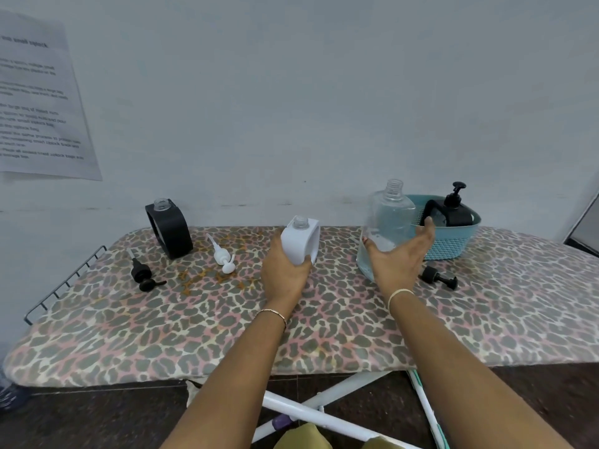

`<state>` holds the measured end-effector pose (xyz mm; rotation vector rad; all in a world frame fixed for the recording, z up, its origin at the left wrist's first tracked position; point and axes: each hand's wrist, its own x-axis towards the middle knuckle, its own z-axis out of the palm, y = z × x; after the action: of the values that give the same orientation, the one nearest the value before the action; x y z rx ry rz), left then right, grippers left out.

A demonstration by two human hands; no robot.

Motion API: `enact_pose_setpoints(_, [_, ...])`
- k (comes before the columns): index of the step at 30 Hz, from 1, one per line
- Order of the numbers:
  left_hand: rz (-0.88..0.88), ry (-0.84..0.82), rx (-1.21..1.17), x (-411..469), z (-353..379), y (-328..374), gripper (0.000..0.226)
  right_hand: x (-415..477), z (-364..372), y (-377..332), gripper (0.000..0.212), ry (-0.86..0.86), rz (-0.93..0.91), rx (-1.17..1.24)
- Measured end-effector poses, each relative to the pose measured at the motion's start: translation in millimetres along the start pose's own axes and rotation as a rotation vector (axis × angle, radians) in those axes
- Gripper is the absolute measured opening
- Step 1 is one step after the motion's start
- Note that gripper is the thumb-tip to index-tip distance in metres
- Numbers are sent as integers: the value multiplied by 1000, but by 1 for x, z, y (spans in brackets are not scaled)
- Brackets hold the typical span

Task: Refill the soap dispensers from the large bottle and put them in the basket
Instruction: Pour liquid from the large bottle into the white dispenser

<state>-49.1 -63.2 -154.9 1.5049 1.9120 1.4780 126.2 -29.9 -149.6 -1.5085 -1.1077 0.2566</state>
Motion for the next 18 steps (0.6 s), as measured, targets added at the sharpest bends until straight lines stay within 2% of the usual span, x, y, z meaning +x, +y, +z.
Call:
enact_pose_setpoints(5, [7,-46,110,7,-2,-2,57,10,2,-2,102,-35,63,126])
enact_pose_setpoints(9, [2,-59,151,6,-3,-3,57,13,5,1,89,-81,95,58])
enact_pose_setpoints(14, [14,-63,158,4,-6,-3,57,7,6,-9,70,-117,-22,-75])
enact_pose_setpoints(18, [27,-65,160,4,-7,-3,58,-2,13,-17,69,-162,-276,-204])
